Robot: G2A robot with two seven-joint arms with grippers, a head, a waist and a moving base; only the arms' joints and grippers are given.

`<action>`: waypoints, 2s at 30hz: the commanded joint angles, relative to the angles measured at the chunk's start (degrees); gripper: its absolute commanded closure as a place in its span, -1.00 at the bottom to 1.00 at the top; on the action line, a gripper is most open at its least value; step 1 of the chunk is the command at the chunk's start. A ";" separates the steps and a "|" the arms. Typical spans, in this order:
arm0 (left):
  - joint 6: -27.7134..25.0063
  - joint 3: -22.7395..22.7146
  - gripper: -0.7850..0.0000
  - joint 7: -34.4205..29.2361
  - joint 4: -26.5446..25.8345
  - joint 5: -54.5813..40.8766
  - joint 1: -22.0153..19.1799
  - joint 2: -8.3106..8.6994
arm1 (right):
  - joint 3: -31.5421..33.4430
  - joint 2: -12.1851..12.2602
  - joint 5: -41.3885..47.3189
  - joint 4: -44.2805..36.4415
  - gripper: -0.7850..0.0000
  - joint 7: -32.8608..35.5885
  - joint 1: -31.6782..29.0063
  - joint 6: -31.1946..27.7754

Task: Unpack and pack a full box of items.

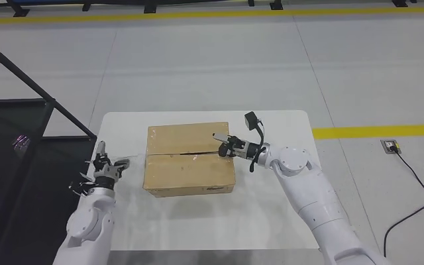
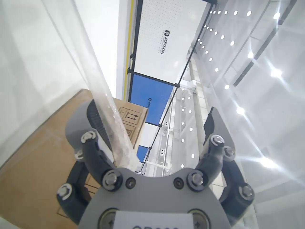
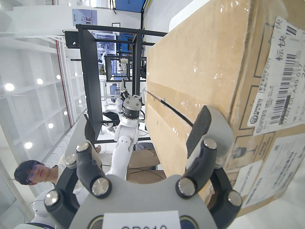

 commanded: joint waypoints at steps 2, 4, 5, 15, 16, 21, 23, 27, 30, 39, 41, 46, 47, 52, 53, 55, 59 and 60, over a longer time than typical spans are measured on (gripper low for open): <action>-1.66 -0.50 -1.00 1.10 -2.89 1.45 0.94 -0.04 | 0.00 0.00 0.00 0.00 -1.00 0.00 0.00 0.00; -2.18 -0.65 -1.00 1.58 -4.64 2.14 1.42 -0.09 | 0.00 0.00 0.00 0.00 -1.00 0.00 0.00 0.00; -2.37 -0.75 -1.00 1.67 -5.51 2.47 1.67 -0.10 | 0.00 0.00 0.00 0.00 -1.00 0.00 0.00 0.00; -3.76 0.31 -1.00 2.88 -12.69 8.53 4.40 -0.35 | 0.00 0.00 0.00 0.00 -1.00 0.00 0.00 0.00; -4.07 0.67 -1.00 3.04 -13.34 9.29 4.75 -0.41 | 0.00 0.00 0.00 0.00 -1.00 0.00 0.00 0.00; -5.07 2.48 -1.00 4.44 -16.00 13.35 5.70 -0.71 | 0.40 0.15 0.75 -2.67 -1.00 -1.33 -1.66 -0.27; -4.62 3.43 -1.00 5.31 -16.33 14.56 5.31 -0.88 | 0.76 0.35 1.07 -4.46 -1.00 -1.55 -2.59 -0.06; -3.65 5.18 -1.00 7.33 -16.54 17.20 4.21 -1.22 | 0.82 0.67 0.73 -7.56 -1.00 -1.59 -3.81 0.81; -2.66 6.38 -1.00 8.73 -16.80 18.63 3.43 -1.49 | 1.00 0.95 0.34 -9.86 -1.00 -1.56 -4.62 1.14; -1.07 9.02 -1.00 11.23 -17.68 23.27 1.79 -2.16 | 3.38 2.25 1.02 -17.81 -1.00 -0.70 -8.90 0.23; -0.71 9.70 -1.00 11.59 -17.72 24.25 1.48 -2.32 | 4.46 2.60 1.46 -19.50 -1.00 -1.31 -10.13 -0.07; -0.07 11.35 -1.00 12.55 -17.58 27.18 0.53 -2.70 | 6.60 3.48 2.09 -23.42 -1.00 -1.25 -13.11 -0.10; -0.10 11.68 -1.00 12.59 -17.57 27.70 0.48 -2.77 | 6.90 3.63 2.05 -24.02 -1.00 -1.26 -13.55 0.09; 0.35 12.85 -1.00 12.50 -17.59 29.90 0.26 -3.08 | 7.80 4.19 2.20 -26.02 -1.00 -1.43 -15.10 0.65; 0.47 13.07 -1.00 12.36 -17.51 30.27 0.14 -3.14 | 7.87 4.28 2.21 -26.27 -1.00 -1.40 -15.30 0.69; 0.82 13.53 -1.00 12.05 -17.19 31.08 -0.16 -3.25 | 7.95 4.45 2.22 -26.66 -1.00 -1.37 -15.61 0.84; 1.25 14.61 -1.00 11.50 -16.37 32.95 -0.72 -3.49 | 8.18 4.77 2.28 -27.38 -1.00 -1.33 -16.13 0.88; 1.36 14.97 -1.00 11.44 -16.18 33.50 -0.86 -3.56 | 8.28 4.85 2.43 -27.53 -1.00 -1.39 -16.27 0.84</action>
